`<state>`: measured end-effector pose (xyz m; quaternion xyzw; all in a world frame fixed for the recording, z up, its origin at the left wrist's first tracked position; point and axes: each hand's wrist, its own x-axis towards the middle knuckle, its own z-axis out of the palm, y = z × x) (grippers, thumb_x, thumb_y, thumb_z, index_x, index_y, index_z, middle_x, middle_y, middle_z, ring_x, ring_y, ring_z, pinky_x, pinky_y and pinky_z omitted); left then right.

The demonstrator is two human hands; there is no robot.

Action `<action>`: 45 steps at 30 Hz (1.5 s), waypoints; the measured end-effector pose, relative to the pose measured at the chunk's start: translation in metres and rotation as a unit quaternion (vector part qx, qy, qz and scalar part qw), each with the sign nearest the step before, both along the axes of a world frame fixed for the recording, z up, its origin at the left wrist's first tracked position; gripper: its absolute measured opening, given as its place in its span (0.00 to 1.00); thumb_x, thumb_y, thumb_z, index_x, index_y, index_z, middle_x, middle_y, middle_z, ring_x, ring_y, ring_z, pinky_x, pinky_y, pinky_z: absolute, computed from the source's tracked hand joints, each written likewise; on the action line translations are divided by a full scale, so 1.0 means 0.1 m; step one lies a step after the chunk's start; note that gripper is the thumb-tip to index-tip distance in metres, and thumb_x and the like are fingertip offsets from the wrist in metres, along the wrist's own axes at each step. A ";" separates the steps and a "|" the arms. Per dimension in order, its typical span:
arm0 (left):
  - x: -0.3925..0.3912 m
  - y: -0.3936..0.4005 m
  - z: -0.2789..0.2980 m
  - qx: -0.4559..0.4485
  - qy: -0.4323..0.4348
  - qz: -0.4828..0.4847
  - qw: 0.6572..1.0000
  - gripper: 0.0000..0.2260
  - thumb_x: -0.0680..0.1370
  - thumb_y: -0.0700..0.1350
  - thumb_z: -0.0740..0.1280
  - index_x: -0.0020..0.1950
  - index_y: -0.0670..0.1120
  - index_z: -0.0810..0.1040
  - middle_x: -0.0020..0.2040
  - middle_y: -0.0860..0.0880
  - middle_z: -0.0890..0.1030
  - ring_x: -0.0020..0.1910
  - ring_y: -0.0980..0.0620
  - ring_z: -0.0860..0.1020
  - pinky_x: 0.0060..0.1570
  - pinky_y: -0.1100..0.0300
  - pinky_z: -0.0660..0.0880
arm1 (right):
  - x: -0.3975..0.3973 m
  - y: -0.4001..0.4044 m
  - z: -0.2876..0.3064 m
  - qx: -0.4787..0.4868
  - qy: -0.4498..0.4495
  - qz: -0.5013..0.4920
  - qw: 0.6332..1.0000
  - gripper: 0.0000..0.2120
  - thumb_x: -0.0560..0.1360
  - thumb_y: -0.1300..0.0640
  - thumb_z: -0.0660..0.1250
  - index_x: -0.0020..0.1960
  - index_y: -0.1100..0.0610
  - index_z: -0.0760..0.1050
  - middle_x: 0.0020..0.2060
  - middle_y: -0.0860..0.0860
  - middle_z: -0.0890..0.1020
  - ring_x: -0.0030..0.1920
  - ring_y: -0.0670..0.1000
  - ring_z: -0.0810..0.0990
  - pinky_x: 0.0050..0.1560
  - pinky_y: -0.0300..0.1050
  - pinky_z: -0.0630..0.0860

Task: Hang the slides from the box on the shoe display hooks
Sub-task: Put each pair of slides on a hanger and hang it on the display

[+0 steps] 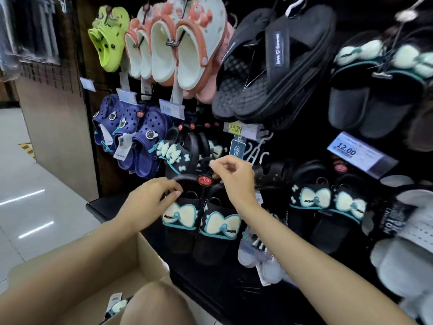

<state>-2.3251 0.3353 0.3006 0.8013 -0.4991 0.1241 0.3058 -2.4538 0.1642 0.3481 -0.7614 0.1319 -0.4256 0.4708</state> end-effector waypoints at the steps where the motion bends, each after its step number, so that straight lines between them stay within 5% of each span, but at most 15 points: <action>1: -0.05 -0.04 0.06 -0.005 -0.002 -0.006 1.000 0.07 0.80 0.51 0.63 0.54 0.57 0.80 0.47 0.59 0.78 0.48 0.60 0.75 0.46 0.57 0.75 | -0.09 -0.04 0.05 0.003 -0.002 -0.003 1.000 0.06 0.74 0.57 0.72 0.40 0.57 0.82 0.32 0.51 0.83 0.35 0.49 0.82 0.39 0.37 0.74; 7: -0.40 -0.33 0.34 -0.008 -0.016 -0.046 0.999 0.05 0.80 0.50 0.64 0.52 0.56 0.80 0.41 0.61 0.77 0.42 0.63 0.74 0.37 0.68 0.66 | -0.65 -0.23 0.20 0.000 -0.002 -0.043 0.999 0.07 0.75 0.56 0.72 0.39 0.57 0.82 0.33 0.52 0.84 0.36 0.50 0.83 0.42 0.43 0.77; 10: -0.59 -0.48 0.38 0.005 -0.012 -0.066 0.998 0.04 0.79 0.52 0.65 0.51 0.59 0.79 0.43 0.61 0.77 0.44 0.62 0.75 0.43 0.62 0.73 | -0.91 -0.34 0.17 0.012 0.001 -0.073 0.997 0.07 0.74 0.55 0.72 0.40 0.57 0.82 0.34 0.53 0.84 0.37 0.50 0.84 0.44 0.48 0.80; 13: -0.78 -0.67 0.34 0.011 0.001 -0.076 0.997 0.04 0.78 0.54 0.65 0.51 0.60 0.78 0.45 0.62 0.78 0.47 0.62 0.76 0.47 0.57 0.76 | -1.18 -0.40 0.09 0.037 -0.014 -0.091 0.995 0.06 0.76 0.58 0.71 0.42 0.59 0.82 0.35 0.53 0.84 0.37 0.48 0.83 0.40 0.41 0.78; 21: -1.31 -1.16 0.18 0.011 0.043 -0.118 0.992 0.05 0.79 0.54 0.64 0.52 0.59 0.78 0.43 0.62 0.77 0.45 0.62 0.76 0.40 0.65 0.70 | -1.67 -0.72 -0.08 0.076 -0.026 -0.175 0.981 0.06 0.76 0.56 0.71 0.44 0.58 0.83 0.38 0.52 0.85 0.42 0.53 0.84 0.49 0.49 0.81; 30: -1.45 -1.60 0.16 0.009 0.093 -0.164 0.982 0.07 0.79 0.55 0.63 0.53 0.58 0.79 0.52 0.60 0.76 0.50 0.58 0.74 0.47 0.57 0.71 | -1.86 -1.11 -0.11 0.136 -0.073 -0.239 0.959 0.07 0.77 0.58 0.71 0.48 0.62 0.83 0.43 0.57 0.84 0.37 0.44 0.83 0.40 0.35 0.78; 35: -1.39 -1.79 0.16 0.036 0.088 -0.211 0.973 0.13 0.80 0.55 0.62 0.63 0.56 0.76 0.61 0.62 0.74 0.57 0.61 0.71 0.54 0.60 0.67 | -1.82 -1.35 -0.13 0.158 -0.099 -0.262 0.947 0.07 0.77 0.58 0.71 0.47 0.62 0.82 0.40 0.55 0.84 0.37 0.46 0.83 0.41 0.38 0.78; 39: -1.31 -1.91 0.15 0.046 0.090 -0.229 0.968 0.16 0.79 0.56 0.62 0.67 0.58 0.73 0.68 0.61 0.71 0.68 0.56 0.69 0.66 0.52 0.67 | -1.79 -1.49 -0.10 0.169 -0.116 -0.268 0.941 0.06 0.77 0.58 0.70 0.47 0.61 0.82 0.40 0.53 0.83 0.38 0.47 0.82 0.42 0.40 0.78; 45: -1.26 -2.09 0.09 0.018 0.102 -0.243 0.965 0.19 0.79 0.57 0.60 0.70 0.59 0.70 0.71 0.61 0.67 0.71 0.55 0.65 0.69 0.47 0.65 | -1.72 -1.69 -0.04 0.172 -0.135 -0.275 0.936 0.05 0.77 0.63 0.68 0.48 0.61 0.83 0.42 0.53 0.85 0.38 0.48 0.83 0.40 0.38 0.77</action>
